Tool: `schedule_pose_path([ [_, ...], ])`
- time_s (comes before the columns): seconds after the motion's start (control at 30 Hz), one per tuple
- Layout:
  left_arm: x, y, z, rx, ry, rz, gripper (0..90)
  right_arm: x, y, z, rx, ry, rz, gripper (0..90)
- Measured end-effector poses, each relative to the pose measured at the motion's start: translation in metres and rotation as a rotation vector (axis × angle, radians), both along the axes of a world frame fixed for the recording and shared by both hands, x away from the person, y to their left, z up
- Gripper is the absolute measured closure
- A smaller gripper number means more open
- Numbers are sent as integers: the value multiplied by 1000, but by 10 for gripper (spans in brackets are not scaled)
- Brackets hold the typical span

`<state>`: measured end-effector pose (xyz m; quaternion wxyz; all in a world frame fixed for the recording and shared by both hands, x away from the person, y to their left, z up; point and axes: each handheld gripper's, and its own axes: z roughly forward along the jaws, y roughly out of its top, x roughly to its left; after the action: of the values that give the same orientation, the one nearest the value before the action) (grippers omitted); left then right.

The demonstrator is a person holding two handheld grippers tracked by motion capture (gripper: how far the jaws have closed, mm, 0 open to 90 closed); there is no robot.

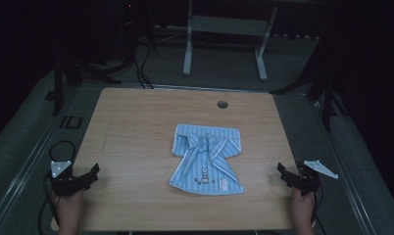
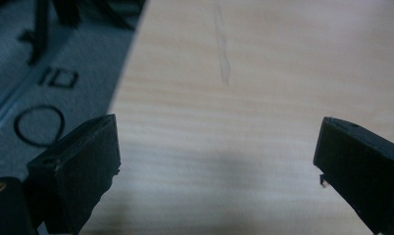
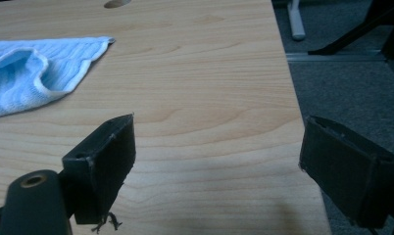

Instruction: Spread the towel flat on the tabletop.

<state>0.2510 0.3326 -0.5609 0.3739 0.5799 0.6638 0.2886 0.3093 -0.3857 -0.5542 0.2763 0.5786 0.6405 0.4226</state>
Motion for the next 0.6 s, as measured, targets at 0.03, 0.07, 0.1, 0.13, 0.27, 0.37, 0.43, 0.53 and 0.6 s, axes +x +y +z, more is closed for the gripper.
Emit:
schedule_pose_path([
  [0.03, 2, -1, -1, 6, 21, -16, 38, 0, 0, 0, -2, -3, 2, 134],
  [0.07, 6, -5, -2, 29, 69, -56, 38, 0, 1, 0, -3, -4, 6, 134],
  [0.1, 6, -5, -2, 29, 69, -56, 37, 0, 1, 0, -3, -4, 6, 134],
  [0.13, 8, -6, -2, 35, 84, -71, 37, -1, 1, 0, -7, -5, 13, 134],
  [0.27, 10, -9, 3, 22, 108, -120, 37, 0, 1, 0, -1, 2, 31, 135],
  [0.37, 13, -9, 6, 16, 146, -160, 37, 3, 1, 0, 5, 31, 42, 137],
  [0.43, 15, -11, 8, 36, 177, -200, 37, 8, 2, 0, -5, 76, 73, 137],
  [0.53, 21, -16, 10, 81, 227, -272, 37, 11, 4, 0, -25, 115, 111, 137],
  [0.6, 22, -16, 12, 89, 240, -289, 37, 14, 4, 2, -37, 146, 140, 137],
])
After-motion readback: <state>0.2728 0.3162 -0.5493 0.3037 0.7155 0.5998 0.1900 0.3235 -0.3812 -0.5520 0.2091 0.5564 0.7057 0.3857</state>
